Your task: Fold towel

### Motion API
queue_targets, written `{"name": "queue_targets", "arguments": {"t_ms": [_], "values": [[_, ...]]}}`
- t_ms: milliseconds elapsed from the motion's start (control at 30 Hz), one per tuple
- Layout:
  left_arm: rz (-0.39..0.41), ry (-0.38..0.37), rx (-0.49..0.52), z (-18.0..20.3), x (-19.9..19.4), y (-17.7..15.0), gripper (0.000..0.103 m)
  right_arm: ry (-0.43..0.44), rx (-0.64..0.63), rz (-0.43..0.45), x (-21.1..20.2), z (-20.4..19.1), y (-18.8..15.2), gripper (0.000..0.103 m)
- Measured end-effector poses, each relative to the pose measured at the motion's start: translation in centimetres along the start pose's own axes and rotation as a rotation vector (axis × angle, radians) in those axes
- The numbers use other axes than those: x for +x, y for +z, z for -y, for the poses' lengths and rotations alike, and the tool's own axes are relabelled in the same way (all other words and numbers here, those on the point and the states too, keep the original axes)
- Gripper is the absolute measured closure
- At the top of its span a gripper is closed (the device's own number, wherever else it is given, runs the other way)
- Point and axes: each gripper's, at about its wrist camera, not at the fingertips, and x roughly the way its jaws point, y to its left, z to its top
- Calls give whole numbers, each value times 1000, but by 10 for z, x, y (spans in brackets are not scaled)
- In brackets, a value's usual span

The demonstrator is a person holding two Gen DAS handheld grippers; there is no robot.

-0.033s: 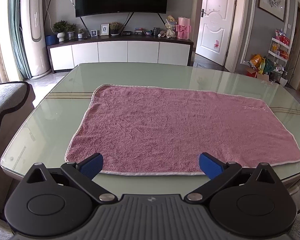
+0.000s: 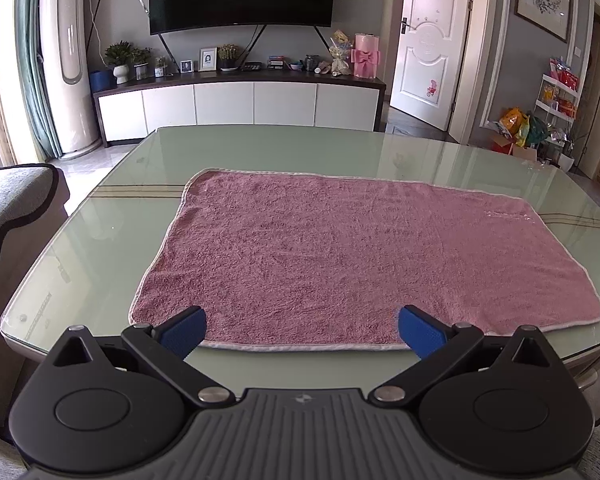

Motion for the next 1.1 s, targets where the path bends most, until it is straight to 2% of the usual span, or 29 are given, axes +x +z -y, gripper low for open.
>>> {"name": "queue_targets", "arguments": {"t_ms": [300, 500, 1100], "values": [[2, 11, 15, 1, 3, -2, 0, 13, -5, -9, 2, 4, 0, 0], [-4, 12, 10, -1, 4, -2, 0, 16, -7, -13, -4, 23, -4, 0], [-23, 19, 9, -3, 10, -3, 0, 23, 5, -36, -6, 31, 2, 0]]}}
